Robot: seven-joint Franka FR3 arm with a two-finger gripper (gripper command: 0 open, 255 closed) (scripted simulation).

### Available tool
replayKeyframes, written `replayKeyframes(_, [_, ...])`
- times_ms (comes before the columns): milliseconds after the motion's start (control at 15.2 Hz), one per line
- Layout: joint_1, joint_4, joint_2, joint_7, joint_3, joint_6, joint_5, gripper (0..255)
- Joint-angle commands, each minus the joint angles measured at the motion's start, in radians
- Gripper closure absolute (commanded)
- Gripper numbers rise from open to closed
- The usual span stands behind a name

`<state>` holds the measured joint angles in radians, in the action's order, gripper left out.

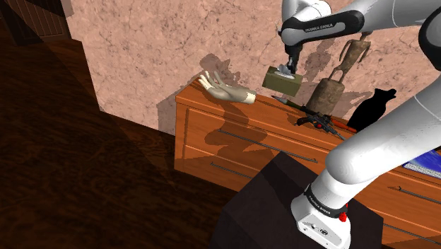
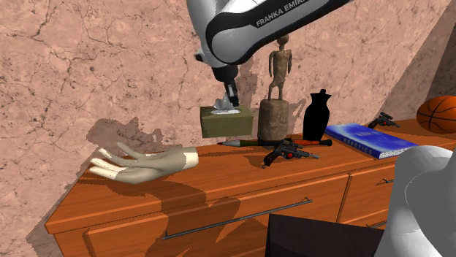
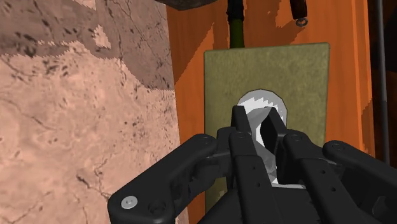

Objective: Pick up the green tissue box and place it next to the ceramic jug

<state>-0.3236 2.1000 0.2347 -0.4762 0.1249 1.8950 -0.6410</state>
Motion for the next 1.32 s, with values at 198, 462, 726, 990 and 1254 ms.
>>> replayKeyframes(198, [0.003,-0.057,0.008,-0.034,-0.005,-0.057,0.012,255])
replayKeyframes(462, [0.005,-0.107,0.009,-0.060,-0.009,-0.101,0.021,255])
replayKeyframes(726, [0.007,-0.160,0.006,-0.085,-0.012,-0.145,0.028,255])
replayKeyframes(990, [0.008,-0.217,0.000,-0.111,-0.016,-0.189,0.034,255])
replayKeyframes(1254, [0.009,-0.278,-0.010,-0.137,-0.019,-0.234,0.039,255])
